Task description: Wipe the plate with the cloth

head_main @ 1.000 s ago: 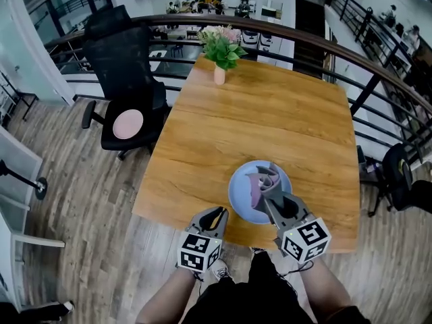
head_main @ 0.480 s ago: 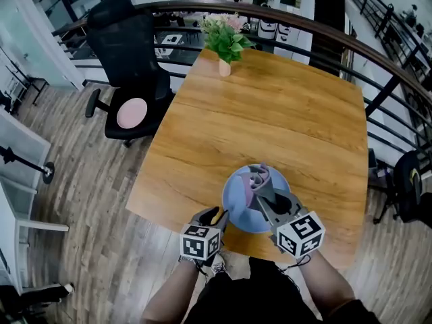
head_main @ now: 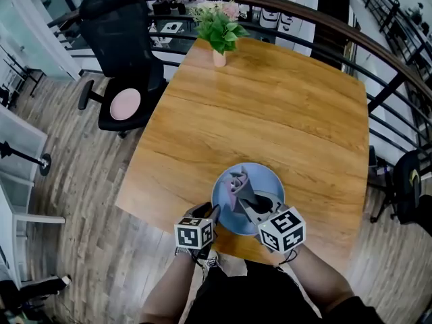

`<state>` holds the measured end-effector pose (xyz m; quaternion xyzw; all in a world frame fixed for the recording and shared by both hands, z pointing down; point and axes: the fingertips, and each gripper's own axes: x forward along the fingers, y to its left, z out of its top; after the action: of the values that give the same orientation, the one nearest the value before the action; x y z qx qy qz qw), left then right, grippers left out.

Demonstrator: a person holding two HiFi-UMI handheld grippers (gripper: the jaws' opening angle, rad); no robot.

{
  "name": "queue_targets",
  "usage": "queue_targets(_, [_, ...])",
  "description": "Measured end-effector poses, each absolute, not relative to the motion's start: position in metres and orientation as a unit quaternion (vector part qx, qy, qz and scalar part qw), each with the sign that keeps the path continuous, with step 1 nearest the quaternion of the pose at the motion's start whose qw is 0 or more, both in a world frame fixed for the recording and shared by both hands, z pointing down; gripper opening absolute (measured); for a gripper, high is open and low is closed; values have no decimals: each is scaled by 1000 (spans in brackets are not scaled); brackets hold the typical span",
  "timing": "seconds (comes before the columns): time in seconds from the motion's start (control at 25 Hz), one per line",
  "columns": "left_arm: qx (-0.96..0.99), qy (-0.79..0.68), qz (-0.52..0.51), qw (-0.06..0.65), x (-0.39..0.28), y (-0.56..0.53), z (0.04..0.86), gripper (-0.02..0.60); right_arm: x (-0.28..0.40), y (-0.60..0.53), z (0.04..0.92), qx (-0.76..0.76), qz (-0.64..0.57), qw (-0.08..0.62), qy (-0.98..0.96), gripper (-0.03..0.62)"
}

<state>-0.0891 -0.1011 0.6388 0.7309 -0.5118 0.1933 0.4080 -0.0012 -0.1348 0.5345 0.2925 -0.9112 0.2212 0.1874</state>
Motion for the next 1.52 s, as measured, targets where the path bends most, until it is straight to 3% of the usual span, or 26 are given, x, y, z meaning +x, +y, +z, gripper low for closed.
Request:
queue_targets(0.56, [723, -506, 192, 429, -79, -113, 658, 102, -30, -136, 602, 240, 255, 263, -899, 72])
queue_targets(1.52, [714, -526, 204, 416, -82, -116, 663, 72, -39, -144, 653, 233, 172, 399, -870, 72])
